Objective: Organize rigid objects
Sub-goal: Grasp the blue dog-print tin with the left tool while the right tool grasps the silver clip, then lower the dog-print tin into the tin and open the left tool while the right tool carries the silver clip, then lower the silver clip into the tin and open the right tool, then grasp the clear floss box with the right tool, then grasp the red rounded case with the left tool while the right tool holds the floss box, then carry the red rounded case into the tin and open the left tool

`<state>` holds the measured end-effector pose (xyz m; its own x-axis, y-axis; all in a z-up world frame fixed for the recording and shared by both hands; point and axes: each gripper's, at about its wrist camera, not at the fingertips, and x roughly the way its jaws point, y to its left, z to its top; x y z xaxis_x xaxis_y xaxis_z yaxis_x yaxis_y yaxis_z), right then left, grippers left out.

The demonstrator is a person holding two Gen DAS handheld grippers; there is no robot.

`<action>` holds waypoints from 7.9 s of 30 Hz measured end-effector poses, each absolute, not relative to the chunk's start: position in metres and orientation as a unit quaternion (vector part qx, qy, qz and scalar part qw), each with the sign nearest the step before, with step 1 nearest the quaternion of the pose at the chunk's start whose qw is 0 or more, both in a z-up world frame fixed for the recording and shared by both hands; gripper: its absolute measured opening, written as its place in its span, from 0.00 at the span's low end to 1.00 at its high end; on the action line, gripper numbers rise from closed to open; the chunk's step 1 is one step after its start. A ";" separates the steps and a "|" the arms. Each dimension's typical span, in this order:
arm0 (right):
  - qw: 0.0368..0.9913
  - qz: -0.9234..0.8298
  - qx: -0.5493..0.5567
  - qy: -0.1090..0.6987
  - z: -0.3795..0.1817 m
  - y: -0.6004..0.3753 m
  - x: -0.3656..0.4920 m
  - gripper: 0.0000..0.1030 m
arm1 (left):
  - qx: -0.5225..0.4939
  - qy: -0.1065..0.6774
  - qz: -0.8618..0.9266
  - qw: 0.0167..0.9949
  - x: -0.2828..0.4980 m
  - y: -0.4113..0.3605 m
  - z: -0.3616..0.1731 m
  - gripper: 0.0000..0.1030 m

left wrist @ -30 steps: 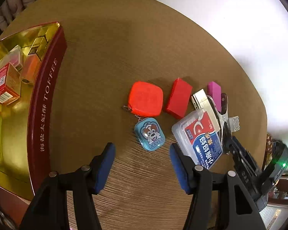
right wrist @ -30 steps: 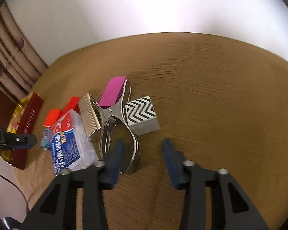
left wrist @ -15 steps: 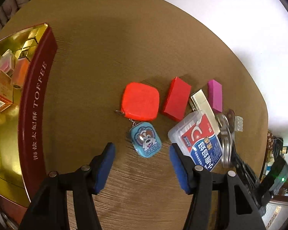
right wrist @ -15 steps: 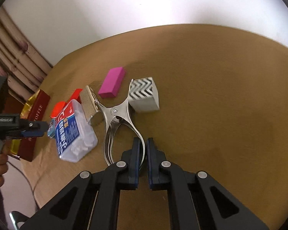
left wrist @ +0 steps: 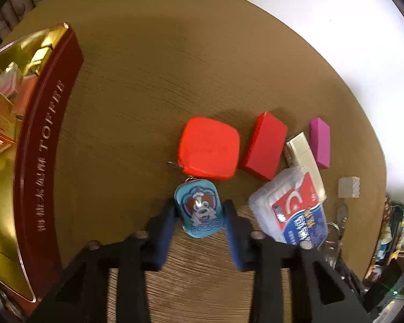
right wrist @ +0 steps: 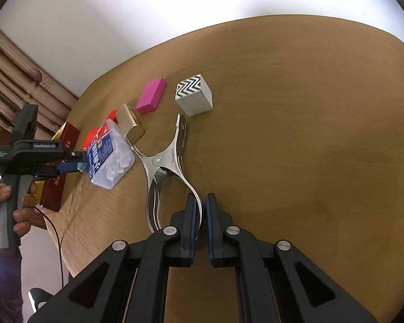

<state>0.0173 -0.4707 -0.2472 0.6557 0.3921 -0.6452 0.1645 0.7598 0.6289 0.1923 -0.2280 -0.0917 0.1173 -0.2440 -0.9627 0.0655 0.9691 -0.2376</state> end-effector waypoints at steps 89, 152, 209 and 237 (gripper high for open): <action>0.810 0.249 0.276 0.453 -0.102 -0.140 0.290 0.13 | -0.174 0.495 -0.007 0.851 0.050 0.050 -0.064 0.36; 0.882 0.100 0.214 0.408 -0.191 -0.391 0.037 0.58 | -0.035 0.487 -0.175 0.855 0.041 -0.077 -0.043 0.37; 0.862 0.097 0.339 0.364 -0.242 -0.470 -0.002 0.60 | 0.056 0.553 -0.236 0.797 0.153 -0.225 -0.059 0.53; 0.855 0.076 0.339 0.385 -0.236 -0.455 0.013 0.59 | 0.029 0.562 -0.042 0.826 0.168 -0.007 -0.071 0.53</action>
<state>0.0126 -0.4552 -0.2357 0.6920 0.3912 -0.6067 0.1301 0.7591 0.6379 0.1683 -0.0072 -0.0705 0.3650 -0.0365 -0.9303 0.1018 0.9948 0.0009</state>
